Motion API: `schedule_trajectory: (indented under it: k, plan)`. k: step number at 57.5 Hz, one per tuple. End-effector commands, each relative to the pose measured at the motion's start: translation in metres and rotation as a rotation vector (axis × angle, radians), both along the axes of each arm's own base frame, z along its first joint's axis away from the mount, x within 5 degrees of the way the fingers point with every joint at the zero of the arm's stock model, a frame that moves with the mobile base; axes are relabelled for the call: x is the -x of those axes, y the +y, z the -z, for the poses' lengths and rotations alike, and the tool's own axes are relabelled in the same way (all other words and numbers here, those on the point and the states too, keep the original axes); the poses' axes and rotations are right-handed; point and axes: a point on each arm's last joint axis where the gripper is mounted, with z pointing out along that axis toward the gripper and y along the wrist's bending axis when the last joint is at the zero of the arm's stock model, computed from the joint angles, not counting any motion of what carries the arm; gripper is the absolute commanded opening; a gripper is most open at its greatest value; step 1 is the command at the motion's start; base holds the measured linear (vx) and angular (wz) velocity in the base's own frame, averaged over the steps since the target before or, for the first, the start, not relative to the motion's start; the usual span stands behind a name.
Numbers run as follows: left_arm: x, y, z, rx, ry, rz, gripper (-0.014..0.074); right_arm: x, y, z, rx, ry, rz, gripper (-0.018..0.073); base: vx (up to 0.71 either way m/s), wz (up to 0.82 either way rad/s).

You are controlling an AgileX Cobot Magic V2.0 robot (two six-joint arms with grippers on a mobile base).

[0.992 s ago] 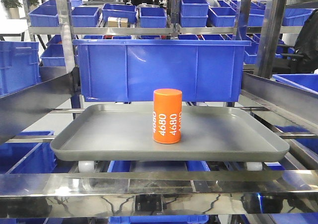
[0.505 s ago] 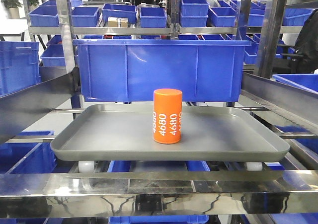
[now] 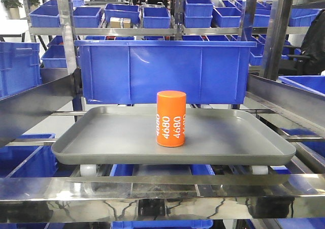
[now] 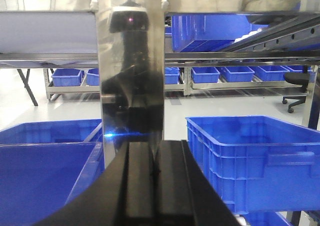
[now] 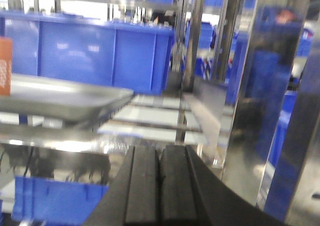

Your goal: Grab orange capacitor from left shelf to right conveyor

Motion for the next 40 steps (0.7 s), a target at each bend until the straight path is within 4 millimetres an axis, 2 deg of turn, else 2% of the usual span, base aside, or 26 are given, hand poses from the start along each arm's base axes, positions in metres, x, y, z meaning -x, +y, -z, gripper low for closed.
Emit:
schedule_trajectory:
  k: [1, 7, 8, 10, 20, 27, 40]
  plan:
    - [0.0, 0.0, 0.003, 0.007, -0.061, 0.003, -0.0006, -0.007, 0.0, -0.018, 0.006, -0.018, 0.005, 0.0055, 0.0, 0.0]
    - [0.0, 0.0, 0.003, 0.007, -0.061, 0.003, -0.0006, -0.016, 0.002, -0.029, 0.023, 0.074, -0.018, 0.019, 0.0, 0.0]
    - [0.0, 0.0, 0.003, 0.007, -0.061, 0.003, -0.0006, -0.023, 0.007, -0.038, 0.029, 0.123, -0.078, 0.0321, 0.0, 0.0]
    - [0.0, 0.0, 0.003, 0.007, -0.061, 0.003, -0.0006, -0.026, 0.01, -0.043, 0.028, 0.138, -0.12, 0.04, 0.0, 0.0]
    - [0.0, 0.0, 0.003, 0.007, -0.061, 0.003, -0.0006, -0.043, 0.023, -0.058, 0.079, 0.218, -0.301, 0.0656, 0.0, 0.0]
    - [0.0, 0.0, 0.003, 0.007, -0.061, 0.003, -0.0006, -0.061, 0.036, -0.07, 0.098, 0.261, -0.392, 0.0713, 0.0, 0.0]
    - [0.0, 0.0, 0.003, 0.007, -0.061, 0.003, -0.0006, -0.114, 0.07, -0.088, 0.082, 0.269, -0.48, 0.0681, 0.0, 0.0]
